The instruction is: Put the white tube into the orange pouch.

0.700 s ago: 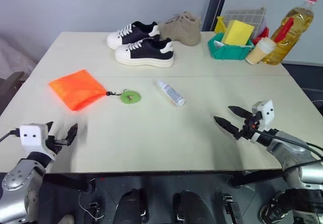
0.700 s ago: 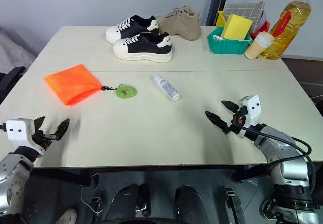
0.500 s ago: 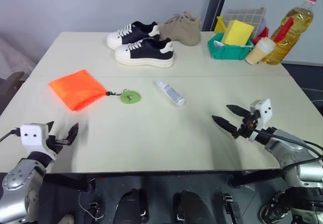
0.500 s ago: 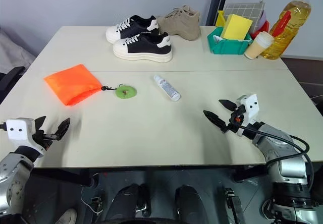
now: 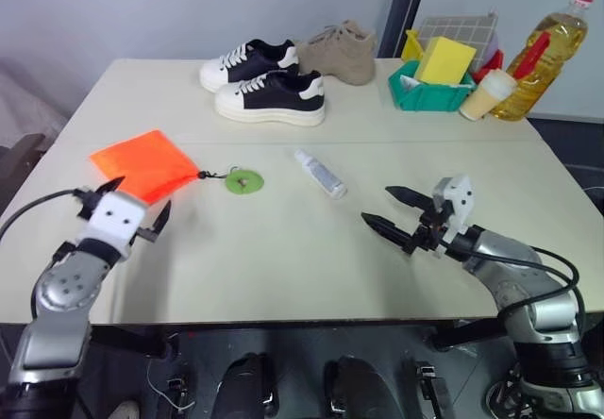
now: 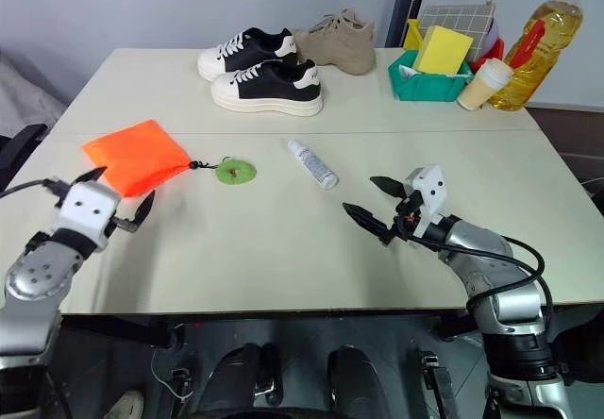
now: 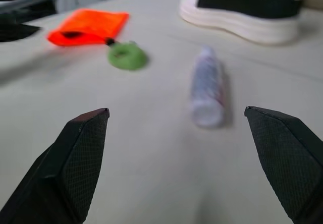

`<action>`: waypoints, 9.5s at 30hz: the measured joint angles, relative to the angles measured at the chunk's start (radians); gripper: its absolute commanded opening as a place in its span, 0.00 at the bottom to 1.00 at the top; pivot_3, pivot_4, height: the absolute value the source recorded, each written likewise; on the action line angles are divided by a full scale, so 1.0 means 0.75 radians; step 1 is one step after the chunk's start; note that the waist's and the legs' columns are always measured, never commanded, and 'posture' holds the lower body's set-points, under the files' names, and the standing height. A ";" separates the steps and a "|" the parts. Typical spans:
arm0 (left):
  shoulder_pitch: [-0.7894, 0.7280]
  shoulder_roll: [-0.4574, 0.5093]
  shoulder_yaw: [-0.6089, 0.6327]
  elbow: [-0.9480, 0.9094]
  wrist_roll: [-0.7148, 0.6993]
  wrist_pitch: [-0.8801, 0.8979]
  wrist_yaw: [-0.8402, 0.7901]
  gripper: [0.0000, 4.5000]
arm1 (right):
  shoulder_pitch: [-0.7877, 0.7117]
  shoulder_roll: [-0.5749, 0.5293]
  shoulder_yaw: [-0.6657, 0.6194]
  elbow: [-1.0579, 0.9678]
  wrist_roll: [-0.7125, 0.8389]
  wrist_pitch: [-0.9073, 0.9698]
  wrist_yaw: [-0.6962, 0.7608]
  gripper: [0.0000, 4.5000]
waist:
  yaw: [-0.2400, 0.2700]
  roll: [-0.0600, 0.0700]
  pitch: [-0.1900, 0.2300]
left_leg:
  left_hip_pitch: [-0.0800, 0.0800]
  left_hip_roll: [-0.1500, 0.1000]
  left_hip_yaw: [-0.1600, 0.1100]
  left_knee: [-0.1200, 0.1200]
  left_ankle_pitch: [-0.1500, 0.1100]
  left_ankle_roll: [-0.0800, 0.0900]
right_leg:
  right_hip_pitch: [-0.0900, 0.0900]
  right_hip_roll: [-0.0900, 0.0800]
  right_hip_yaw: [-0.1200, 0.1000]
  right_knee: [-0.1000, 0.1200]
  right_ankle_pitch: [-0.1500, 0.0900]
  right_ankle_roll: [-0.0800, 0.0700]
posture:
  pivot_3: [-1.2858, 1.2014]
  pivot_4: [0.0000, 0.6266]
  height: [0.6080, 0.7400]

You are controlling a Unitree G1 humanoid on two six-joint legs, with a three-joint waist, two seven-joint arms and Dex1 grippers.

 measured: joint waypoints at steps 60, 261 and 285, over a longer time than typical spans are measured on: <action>-0.423 -0.196 -0.222 0.437 -0.004 0.135 -0.014 0.01 | -0.091 0.188 0.221 -0.102 -0.085 0.061 -0.166 1.00 | 0.005 -0.001 0.000 | -0.001 0.000 0.001 0.007 0.005 0.003 | 0.006 0.005 -0.003 0.008 0.003 0.007 | 0.52 0.24 1.00; 0.150 -0.063 0.152 -0.291 -1.099 0.745 -0.575 0.66 | -0.875 0.826 0.291 1.248 -0.535 -0.088 -0.560 0.99 | -0.068 -0.001 0.000 | 0.002 0.000 0.001 -0.013 0.017 -0.018 | 0.000 0.006 -0.002 0.006 0.002 0.004 | 0.52 0.24 1.00; -0.018 -0.139 0.092 -0.236 -1.096 0.664 -0.530 0.66 | -0.411 0.499 0.194 0.367 -0.502 -0.040 -0.452 0.00 | -0.057 -0.002 -0.001 | 0.002 0.000 0.000 -0.013 0.017 -0.019 | 0.001 0.006 -0.002 0.007 0.002 0.004 | 0.52 0.24 1.00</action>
